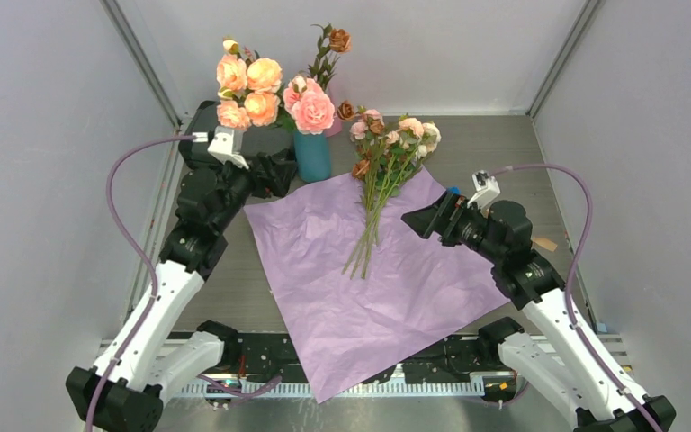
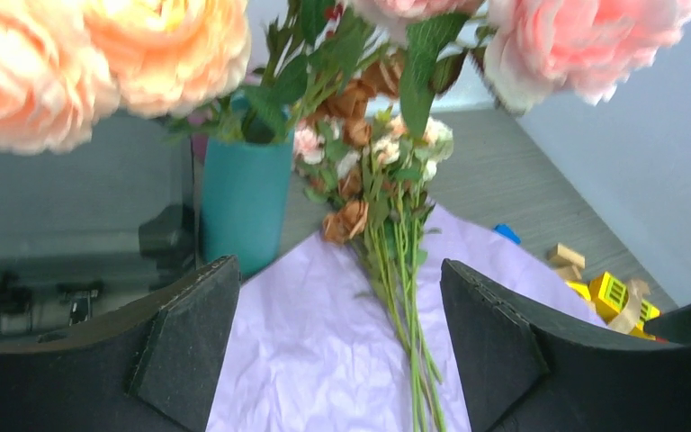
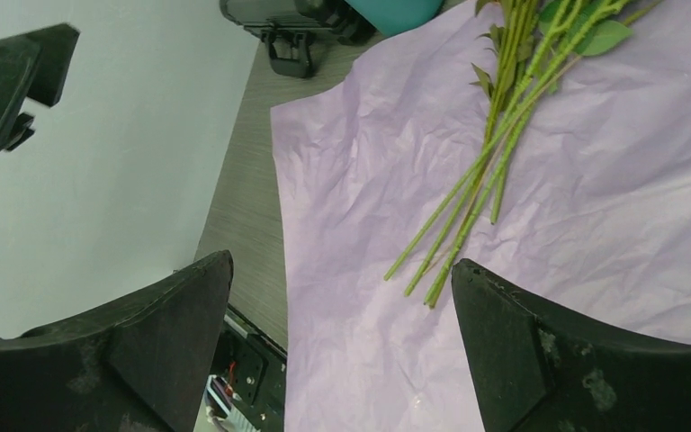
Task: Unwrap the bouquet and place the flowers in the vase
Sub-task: Pick up the fake flower from the wrapping paper.
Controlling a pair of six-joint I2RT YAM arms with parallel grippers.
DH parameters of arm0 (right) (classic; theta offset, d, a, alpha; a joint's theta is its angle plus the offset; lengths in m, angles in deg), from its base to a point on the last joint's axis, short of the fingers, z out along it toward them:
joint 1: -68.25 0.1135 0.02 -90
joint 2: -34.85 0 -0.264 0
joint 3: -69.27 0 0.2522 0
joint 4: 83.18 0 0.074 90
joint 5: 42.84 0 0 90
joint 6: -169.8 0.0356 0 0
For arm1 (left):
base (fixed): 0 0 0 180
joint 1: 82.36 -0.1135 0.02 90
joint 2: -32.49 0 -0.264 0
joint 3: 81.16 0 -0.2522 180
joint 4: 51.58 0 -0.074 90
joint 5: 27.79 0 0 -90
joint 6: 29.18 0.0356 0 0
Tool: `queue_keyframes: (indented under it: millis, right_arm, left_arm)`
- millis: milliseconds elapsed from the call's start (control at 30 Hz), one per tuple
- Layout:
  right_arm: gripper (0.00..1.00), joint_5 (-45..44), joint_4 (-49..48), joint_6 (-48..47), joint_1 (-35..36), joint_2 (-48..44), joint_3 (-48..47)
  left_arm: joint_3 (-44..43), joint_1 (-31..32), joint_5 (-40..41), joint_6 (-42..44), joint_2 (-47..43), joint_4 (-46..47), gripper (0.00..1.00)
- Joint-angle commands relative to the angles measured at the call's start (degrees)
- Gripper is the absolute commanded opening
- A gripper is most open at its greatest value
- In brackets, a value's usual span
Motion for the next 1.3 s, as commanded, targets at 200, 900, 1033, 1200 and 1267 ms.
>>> queue_keyframes:
  millis: [200, 900, 1033, 1200, 1267]
  right_arm:
    - [0.92, -9.21, 7.48, -1.50, -0.31, 2.84, -2.81]
    - [0.54, -11.30, -32.26, 10.85, -2.29, 51.42, -5.89]
    - [0.43, -7.48, -36.38, 12.89, -4.62, 60.98, -10.90]
    - [0.40, -6.91, -36.03, 12.54, -5.27, 64.75, -15.45]
    - [0.40, -6.98, -35.70, 12.18, -5.55, 65.46, -16.33]
  left_arm:
    - [-0.47, -0.24, -1.50, 2.22, -3.92, -23.37, 0.86]
    - [-1.64, -0.15, -12.04, 0.88, 1.49, -28.03, 0.82]
    - [-1.84, -0.06, -12.26, 0.86, 1.32, -28.13, 0.82]
    - [-1.89, -0.06, -12.18, 0.90, 1.00, -28.27, 0.82]
    - [-2.00, -0.06, -12.28, 0.95, 1.13, -28.40, 0.82]
